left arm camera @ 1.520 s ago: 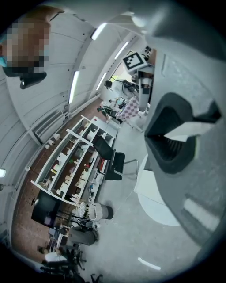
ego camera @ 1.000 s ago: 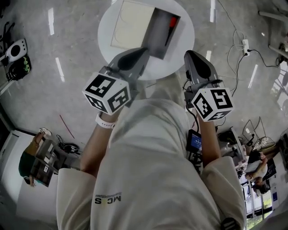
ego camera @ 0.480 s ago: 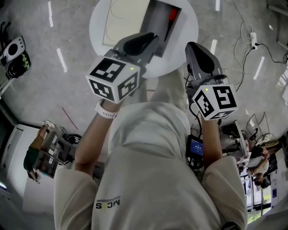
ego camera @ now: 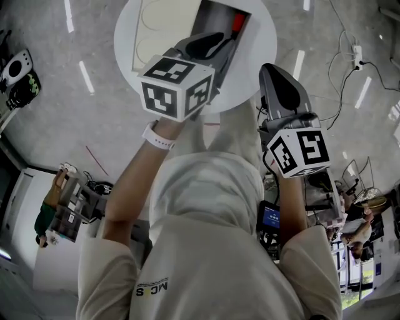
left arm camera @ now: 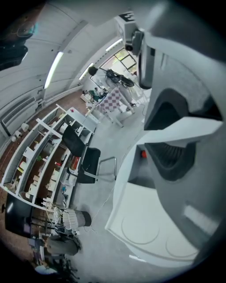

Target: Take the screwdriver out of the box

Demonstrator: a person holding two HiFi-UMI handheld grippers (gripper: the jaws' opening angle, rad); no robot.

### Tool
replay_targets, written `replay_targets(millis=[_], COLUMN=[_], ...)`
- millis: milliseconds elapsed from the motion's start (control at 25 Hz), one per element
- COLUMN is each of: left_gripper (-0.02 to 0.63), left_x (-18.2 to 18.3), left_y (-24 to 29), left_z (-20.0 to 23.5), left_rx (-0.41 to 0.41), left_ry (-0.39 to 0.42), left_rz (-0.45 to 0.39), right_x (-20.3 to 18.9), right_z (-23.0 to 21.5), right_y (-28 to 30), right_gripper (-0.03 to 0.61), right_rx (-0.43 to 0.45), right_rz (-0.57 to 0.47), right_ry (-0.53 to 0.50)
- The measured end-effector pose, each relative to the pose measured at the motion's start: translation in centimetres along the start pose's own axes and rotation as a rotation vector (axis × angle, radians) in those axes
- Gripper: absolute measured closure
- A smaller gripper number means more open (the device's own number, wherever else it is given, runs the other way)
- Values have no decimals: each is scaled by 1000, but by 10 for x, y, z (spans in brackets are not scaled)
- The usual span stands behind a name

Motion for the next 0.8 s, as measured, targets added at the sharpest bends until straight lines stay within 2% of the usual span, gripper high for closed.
replay_targets(millis=[160,360,800], left_gripper=[496,495,492], left_x=[-3,-3,-2], left_y=[27,49,90], left_z=[15,36,56], left_rx=[-8,10,51], left_ry=[-44,-79,-64], left_rz=[34,54,129], right_x=[-4,-7,-11], right_z=[-17,-29,-48], right_y=[6,19,36], right_gripper=[581,581,581], right_rx=[-2,-1,-4], right_rz=[16,37,63], right_ry=[21,37,73])
Point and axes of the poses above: the fingertips, and each gripper's own axes: y forward along the fingers, z to its left, x out of its top, the point moved 10 cm from there along -y, backward along the fingers, and after that the axes turned 4 degrees about -y, right-handed, at the moved point
